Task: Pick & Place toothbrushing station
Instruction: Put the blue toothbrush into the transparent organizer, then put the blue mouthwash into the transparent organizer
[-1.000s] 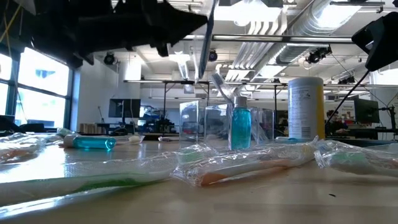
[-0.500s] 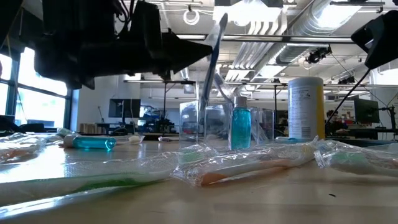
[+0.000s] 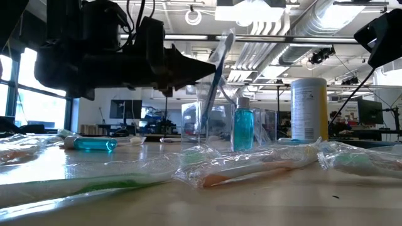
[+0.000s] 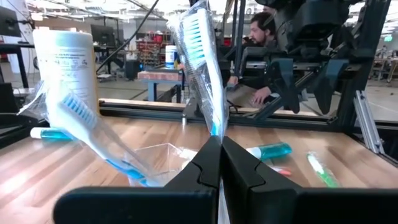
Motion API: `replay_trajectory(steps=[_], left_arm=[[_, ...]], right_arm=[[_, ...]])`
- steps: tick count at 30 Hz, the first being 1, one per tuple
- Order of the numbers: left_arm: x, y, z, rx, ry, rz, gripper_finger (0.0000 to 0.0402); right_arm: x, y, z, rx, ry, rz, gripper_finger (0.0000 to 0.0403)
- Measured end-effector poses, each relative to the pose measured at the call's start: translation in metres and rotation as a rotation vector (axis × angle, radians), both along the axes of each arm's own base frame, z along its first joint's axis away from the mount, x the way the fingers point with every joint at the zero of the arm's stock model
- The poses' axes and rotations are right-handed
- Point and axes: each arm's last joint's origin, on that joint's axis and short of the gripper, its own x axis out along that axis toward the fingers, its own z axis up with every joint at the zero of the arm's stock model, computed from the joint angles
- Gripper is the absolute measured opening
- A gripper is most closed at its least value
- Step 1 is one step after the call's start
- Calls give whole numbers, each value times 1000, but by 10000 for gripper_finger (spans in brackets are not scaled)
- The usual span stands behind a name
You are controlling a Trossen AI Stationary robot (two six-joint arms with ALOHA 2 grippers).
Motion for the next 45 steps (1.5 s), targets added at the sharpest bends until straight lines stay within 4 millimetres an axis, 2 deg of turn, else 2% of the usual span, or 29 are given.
replay_trajectory(steps=[20, 24, 32, 36, 41, 45], left_arm=[[1, 0, -10, -41, 103, 0, 7], [1, 0, -11, -82, 108, 8, 38], [1, 0, -11, -83, 112, 10, 139], [5, -1, -7, -82, 84, 2, 177], [15, -8, 10, 2, -16, -139, 195], [22, -23, 29, 113, -126, -163, 196]], right_arm=[[0, 0, 1, -13, -8, 18, 171], [0, 1, 0, -13, -8, 18, 171], [1, 1, 0, -13, -8, 18, 171], [1, 1, 1, -27, -10, 32, 171], [6, 5, 7, -23, -99, 64, 171], [10, 12, 17, -47, -212, 155, 171]])
